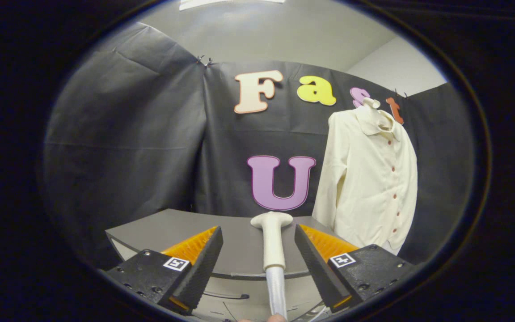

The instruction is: Iron the clothes twice with a garment steamer, once on the left side and once on the right side.

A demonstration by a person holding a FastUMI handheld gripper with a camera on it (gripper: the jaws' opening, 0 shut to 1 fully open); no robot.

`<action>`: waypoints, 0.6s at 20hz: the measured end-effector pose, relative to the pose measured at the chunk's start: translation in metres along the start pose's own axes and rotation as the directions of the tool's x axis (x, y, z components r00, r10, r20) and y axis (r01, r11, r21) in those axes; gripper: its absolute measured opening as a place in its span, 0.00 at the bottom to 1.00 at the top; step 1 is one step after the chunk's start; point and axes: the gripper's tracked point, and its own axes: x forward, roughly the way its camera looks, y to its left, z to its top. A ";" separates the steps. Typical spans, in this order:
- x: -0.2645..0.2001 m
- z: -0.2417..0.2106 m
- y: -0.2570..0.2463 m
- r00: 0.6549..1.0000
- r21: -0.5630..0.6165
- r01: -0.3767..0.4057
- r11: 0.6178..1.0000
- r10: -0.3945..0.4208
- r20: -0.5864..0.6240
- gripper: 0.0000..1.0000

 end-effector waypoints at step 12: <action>0.075 -0.059 -0.009 0.974 0.010 0.031 0.999 -0.028 -0.224 0.83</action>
